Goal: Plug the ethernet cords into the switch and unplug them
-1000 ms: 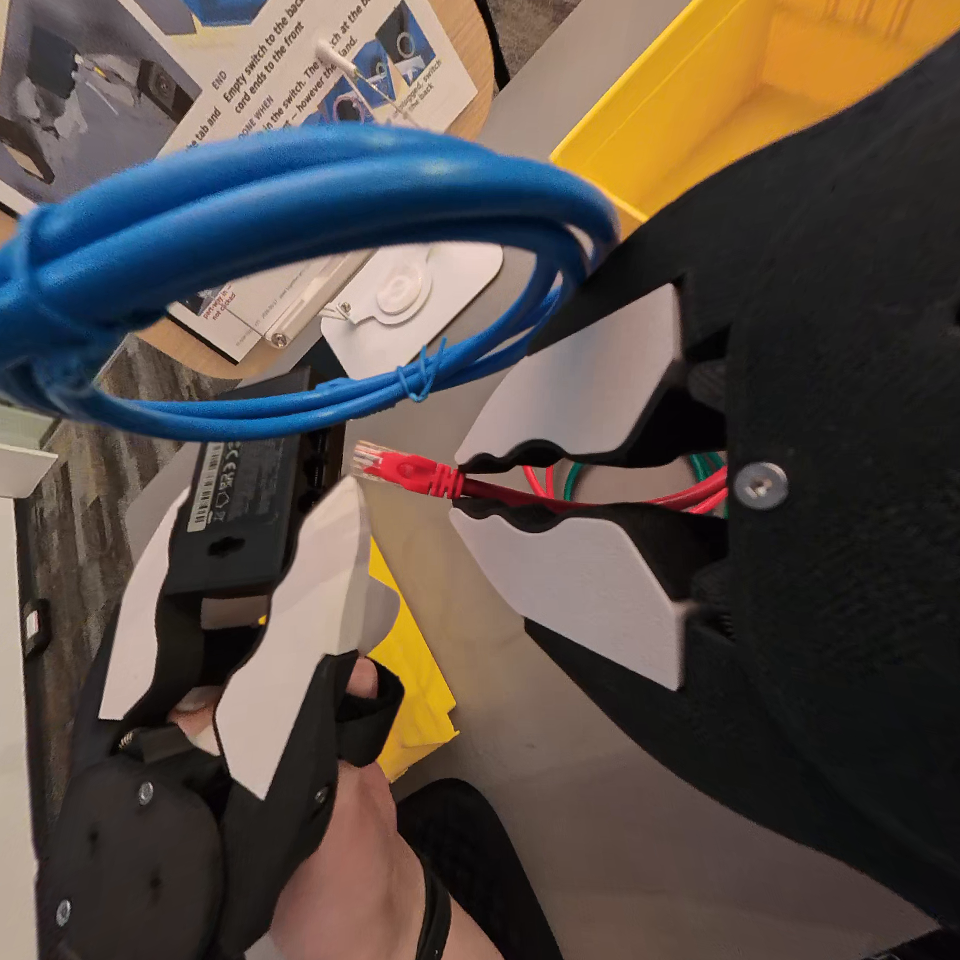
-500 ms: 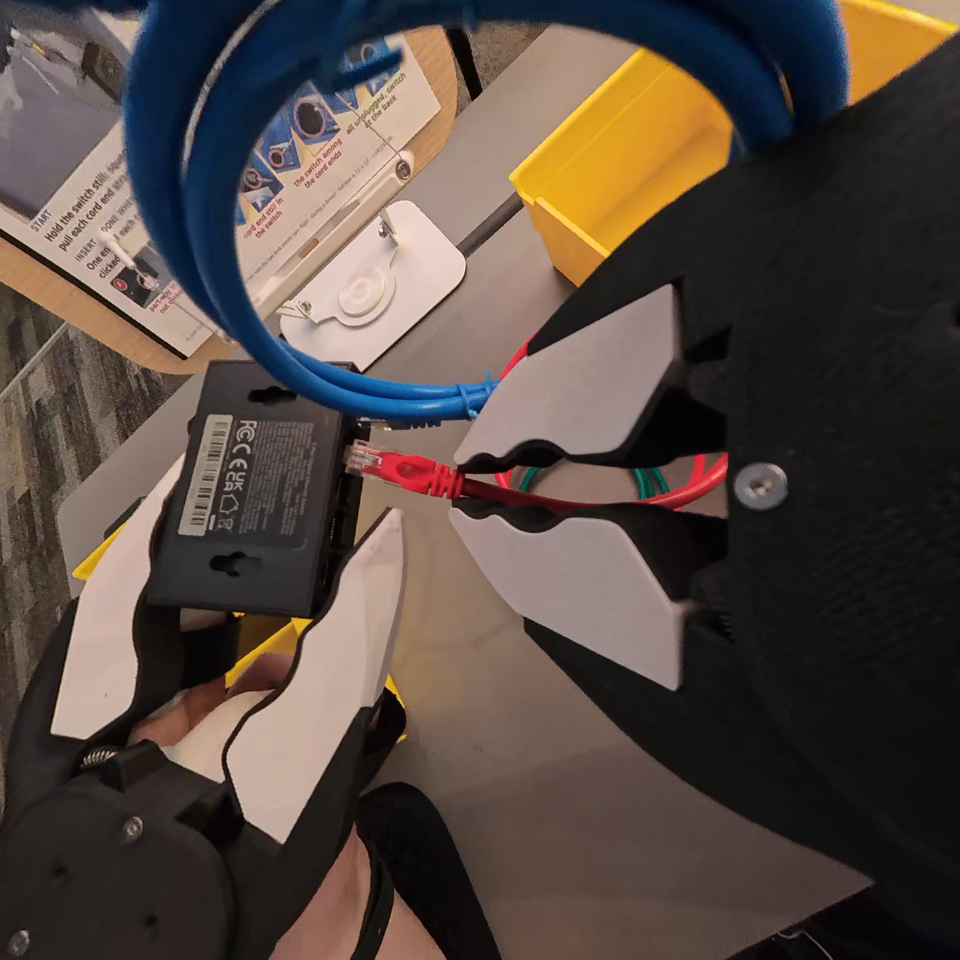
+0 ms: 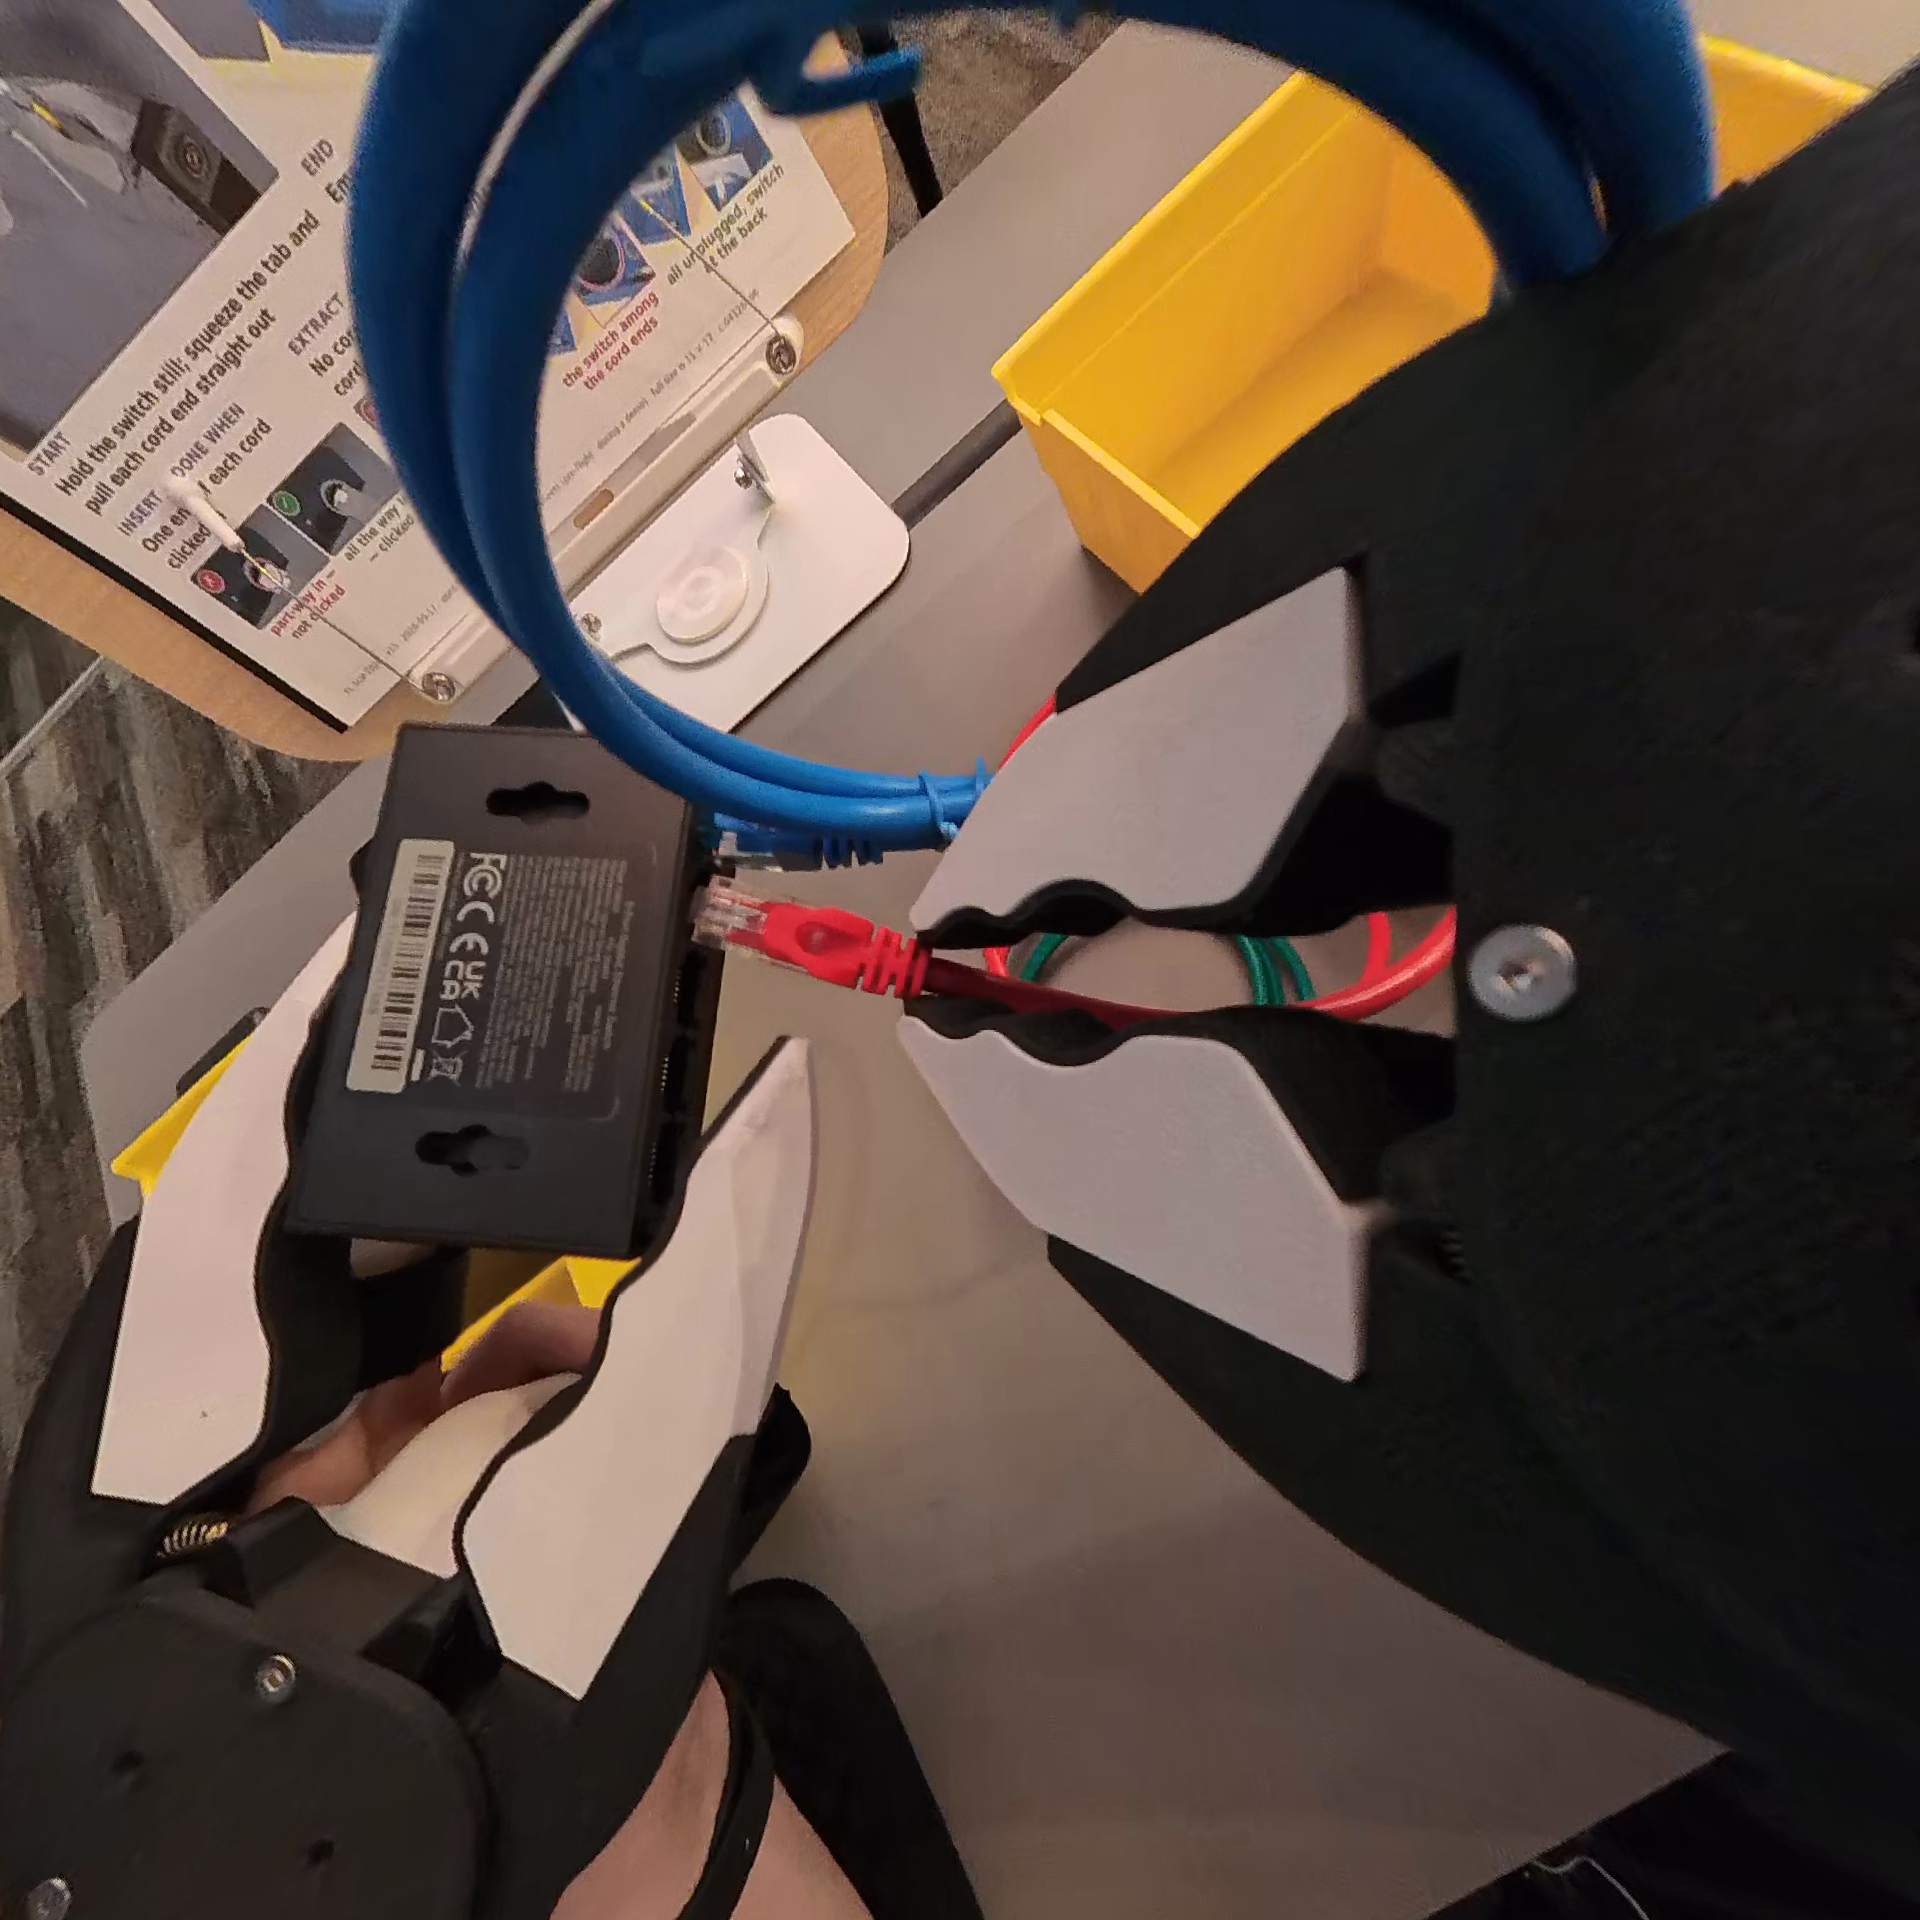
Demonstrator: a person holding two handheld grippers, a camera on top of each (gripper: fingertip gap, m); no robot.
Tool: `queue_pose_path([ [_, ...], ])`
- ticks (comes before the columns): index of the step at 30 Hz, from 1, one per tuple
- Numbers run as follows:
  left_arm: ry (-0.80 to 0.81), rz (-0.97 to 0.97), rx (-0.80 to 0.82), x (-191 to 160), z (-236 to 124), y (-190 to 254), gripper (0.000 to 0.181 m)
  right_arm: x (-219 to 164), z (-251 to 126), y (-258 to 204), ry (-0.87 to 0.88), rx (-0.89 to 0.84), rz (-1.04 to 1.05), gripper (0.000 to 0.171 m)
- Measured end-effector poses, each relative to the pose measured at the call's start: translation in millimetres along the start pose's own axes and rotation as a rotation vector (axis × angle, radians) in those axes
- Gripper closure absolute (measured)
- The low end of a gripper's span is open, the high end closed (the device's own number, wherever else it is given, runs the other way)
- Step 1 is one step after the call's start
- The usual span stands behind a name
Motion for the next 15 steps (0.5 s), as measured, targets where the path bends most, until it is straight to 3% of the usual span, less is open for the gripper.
queue_pose_path([
  [15,0.01,0.068,-0.029,-3.4,-0.4,1.1,0.109,-4.2,0.0,0.5,0.003,0.005,-0.001,0.162],
])
Point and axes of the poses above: each gripper's, where its closed fingertips meet, z out along the fingers, x out of its top, y = z × x across the jaws, the point moved 9 cm from there along -z, back along the fingers, and after that the axes turned 12 degrees about -z, right-handed, at the moved point
